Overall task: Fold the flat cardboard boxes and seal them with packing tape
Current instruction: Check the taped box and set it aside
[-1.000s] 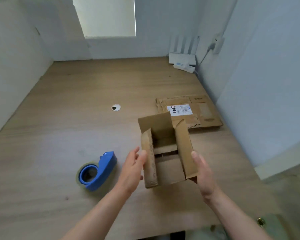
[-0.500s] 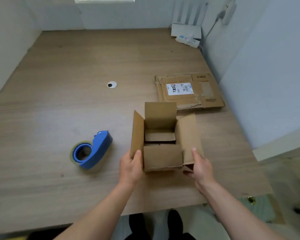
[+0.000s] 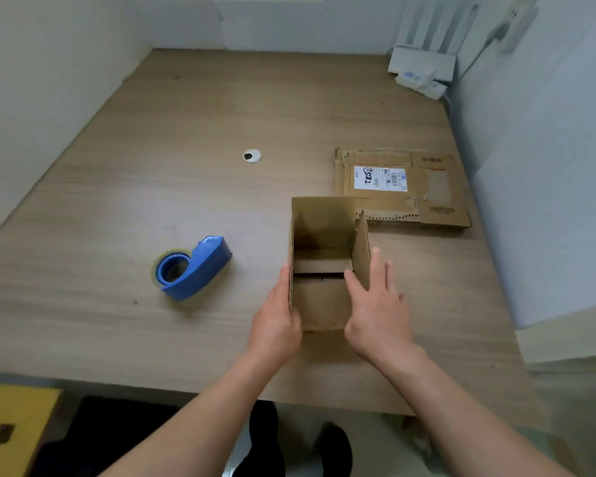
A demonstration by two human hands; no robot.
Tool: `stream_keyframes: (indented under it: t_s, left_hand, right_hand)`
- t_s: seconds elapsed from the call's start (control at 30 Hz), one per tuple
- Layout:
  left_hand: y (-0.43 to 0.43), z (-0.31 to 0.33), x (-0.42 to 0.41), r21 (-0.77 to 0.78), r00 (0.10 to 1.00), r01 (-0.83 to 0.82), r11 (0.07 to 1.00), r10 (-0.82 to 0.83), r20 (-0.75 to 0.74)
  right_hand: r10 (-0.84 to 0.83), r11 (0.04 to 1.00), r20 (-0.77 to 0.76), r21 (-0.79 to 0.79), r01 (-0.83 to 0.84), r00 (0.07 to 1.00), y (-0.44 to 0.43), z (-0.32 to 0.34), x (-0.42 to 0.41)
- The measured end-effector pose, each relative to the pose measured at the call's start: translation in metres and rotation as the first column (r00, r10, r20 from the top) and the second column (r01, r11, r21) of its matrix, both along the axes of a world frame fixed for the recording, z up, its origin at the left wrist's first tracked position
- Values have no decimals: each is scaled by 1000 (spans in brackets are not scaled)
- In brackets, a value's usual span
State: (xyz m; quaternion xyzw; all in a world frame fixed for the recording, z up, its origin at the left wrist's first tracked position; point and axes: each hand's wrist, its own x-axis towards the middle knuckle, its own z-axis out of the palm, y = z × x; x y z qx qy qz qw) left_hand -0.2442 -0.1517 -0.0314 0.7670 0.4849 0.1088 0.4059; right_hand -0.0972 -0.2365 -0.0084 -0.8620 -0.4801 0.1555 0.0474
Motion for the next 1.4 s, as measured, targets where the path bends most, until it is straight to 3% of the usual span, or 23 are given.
stream_keyframes:
  t_s: [0.07, 0.17, 0.23, 0.47, 0.57, 0.67, 0.8, 0.93, 1.13, 1.23, 1.4]
  left_hand:
    - [-3, 4, 2, -69, 997, -39, 997, 44, 62]
    - [0, 6, 0, -253, 972, -137, 958, 179, 151]
    - [4, 6, -2, -331, 950, -190, 924, 258, 177]
    - [5, 14, 4, -310, 977, -149, 939, 189, 103]
    - [6, 16, 6, -358, 983, -133, 924, 168, 69]
    - [6, 13, 8, -402, 987, -91, 911, 135, 84]
    - [5, 6, 4, -432, 992, 2, 902, 52, 114]
    - [4, 9, 3, -378, 994, 104, 920, -84, 70]
    - [19, 18, 7, -149, 896, 357, 922, -383, -224]
    - [24, 23, 11, -100, 854, 452, 887, -462, -238]
    - [15, 13, 12, -78, 903, 387, 919, -395, -171]
  right_hand:
    - [-4, 1000, -29, -4, 4, 1000, 3, 9, 6]
    - [-61, 989, -296, 111, 98, 953, 2, 8, 18]
    - [-8, 980, -430, 178, 93, 903, -7, 3, 24]
    - [324, 892, -372, 427, -150, 870, -46, -16, 29]
    - [200, 882, -484, 468, 59, 852, -58, -25, 21]
    - [29, 804, -745, 413, 427, 667, -61, -29, 7]
    - [-142, 709, -804, 325, 626, 578, -54, -26, -2]
    - [-209, 797, -713, 272, 540, 669, -45, -23, -9]
    - [-167, 943, -508, 167, 287, 845, -33, -13, 2]
    - [-92, 988, -401, 77, 134, 911, -28, -5, 3]
    - [-98, 984, -371, 100, 145, 924, -22, -7, -4]
